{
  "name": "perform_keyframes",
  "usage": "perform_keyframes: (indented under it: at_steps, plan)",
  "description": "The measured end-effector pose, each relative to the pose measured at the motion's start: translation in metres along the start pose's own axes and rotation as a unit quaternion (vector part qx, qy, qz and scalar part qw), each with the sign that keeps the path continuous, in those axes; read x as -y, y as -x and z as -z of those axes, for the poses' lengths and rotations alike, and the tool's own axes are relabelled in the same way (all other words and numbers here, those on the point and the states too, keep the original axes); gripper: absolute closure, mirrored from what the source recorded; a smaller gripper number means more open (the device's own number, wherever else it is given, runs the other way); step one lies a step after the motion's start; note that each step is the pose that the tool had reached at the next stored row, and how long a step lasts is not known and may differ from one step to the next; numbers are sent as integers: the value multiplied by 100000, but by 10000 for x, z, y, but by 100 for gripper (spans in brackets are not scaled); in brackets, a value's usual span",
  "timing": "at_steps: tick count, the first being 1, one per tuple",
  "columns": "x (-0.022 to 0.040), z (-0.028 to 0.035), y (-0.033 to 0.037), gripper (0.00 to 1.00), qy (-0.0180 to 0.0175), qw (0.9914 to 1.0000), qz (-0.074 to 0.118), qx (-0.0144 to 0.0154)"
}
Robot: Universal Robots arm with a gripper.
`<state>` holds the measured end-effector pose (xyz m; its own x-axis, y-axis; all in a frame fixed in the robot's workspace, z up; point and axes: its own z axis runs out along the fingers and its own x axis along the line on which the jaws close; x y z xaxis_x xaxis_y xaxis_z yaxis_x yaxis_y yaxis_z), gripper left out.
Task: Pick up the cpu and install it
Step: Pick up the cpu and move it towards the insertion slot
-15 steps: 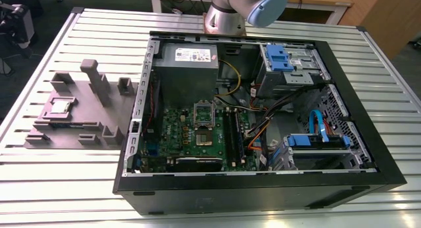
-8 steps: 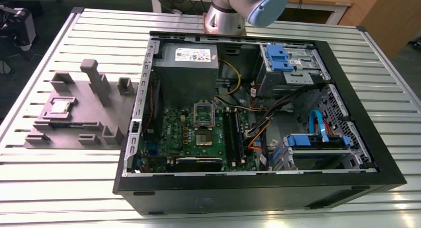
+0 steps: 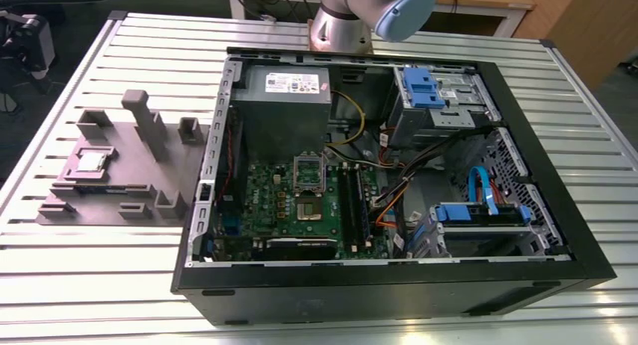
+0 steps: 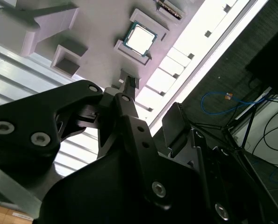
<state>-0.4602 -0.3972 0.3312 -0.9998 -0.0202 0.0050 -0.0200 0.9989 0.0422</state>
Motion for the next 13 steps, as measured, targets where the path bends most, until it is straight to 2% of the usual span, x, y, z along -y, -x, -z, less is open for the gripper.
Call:
perform_keyframes:
  at_steps: [13]
  plan:
    - [0,-16,-4,50,6,100000,203,2]
